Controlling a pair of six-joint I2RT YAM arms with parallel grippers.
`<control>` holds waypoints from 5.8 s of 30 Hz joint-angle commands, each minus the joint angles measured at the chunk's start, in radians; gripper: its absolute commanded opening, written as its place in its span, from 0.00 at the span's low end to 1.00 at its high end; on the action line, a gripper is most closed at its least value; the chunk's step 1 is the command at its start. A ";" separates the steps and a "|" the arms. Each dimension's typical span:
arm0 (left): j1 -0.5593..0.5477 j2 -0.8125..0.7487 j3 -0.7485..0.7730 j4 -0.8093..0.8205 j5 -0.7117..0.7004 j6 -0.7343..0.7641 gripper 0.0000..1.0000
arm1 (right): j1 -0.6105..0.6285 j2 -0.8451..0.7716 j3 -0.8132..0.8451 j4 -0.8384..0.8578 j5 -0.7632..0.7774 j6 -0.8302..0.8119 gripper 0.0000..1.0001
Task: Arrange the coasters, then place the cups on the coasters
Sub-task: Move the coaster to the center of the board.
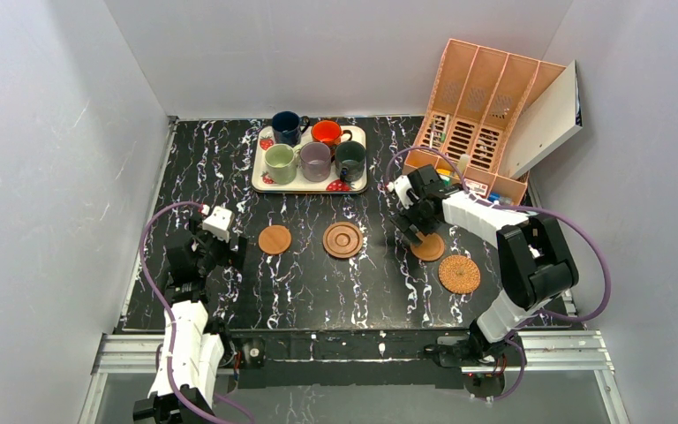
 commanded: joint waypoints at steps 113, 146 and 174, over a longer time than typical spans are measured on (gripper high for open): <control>0.007 0.007 0.000 0.005 -0.006 0.003 0.98 | 0.035 0.054 -0.110 0.088 0.215 -0.033 0.99; 0.007 0.006 -0.001 0.006 -0.007 0.005 0.98 | 0.035 -0.140 -0.093 0.071 0.005 -0.044 0.99; 0.007 0.008 -0.001 0.007 -0.010 0.003 0.98 | 0.053 -0.090 -0.092 -0.006 -0.091 -0.074 0.99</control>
